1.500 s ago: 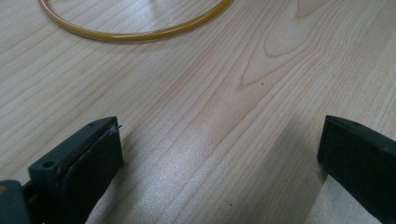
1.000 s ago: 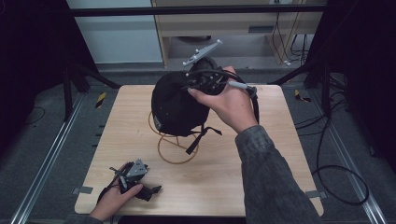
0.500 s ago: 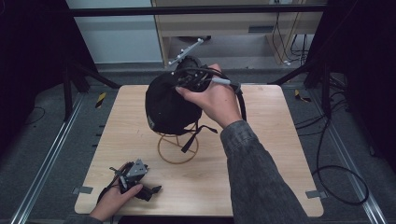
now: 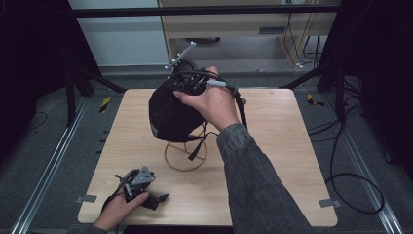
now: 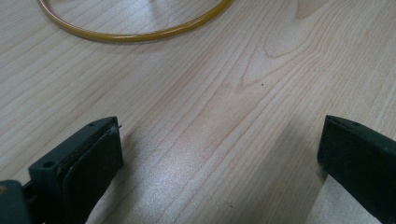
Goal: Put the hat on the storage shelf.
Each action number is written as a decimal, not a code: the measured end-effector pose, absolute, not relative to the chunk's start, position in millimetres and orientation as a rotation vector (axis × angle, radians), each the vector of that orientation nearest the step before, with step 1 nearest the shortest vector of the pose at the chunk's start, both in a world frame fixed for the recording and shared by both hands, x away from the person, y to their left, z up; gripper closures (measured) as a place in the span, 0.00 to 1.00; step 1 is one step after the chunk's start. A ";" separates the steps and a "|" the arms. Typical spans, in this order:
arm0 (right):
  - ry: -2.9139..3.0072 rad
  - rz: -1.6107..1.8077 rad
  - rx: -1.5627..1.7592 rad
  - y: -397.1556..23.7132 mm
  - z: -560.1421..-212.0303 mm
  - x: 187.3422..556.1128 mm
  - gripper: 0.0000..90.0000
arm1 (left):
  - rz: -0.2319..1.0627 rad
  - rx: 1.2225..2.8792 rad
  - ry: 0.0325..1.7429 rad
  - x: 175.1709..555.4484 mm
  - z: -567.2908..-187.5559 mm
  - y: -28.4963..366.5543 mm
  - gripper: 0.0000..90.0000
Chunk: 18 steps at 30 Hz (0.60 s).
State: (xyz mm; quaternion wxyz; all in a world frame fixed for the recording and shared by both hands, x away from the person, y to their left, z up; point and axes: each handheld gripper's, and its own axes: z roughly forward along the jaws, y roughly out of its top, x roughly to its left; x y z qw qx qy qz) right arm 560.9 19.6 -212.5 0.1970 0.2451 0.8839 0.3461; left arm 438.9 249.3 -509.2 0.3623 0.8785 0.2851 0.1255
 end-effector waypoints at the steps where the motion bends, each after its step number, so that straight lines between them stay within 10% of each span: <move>1: 2.475 0.969 0.686 19.6 -212.5 560.9 0.80 | 0.323 2.262 0.734 438.8 -509.2 249.3 0.00; 18: 2.492 0.966 0.678 34.9 -223.6 562.6 0.70 | 0.323 2.263 0.734 438.9 -509.2 249.3 0.00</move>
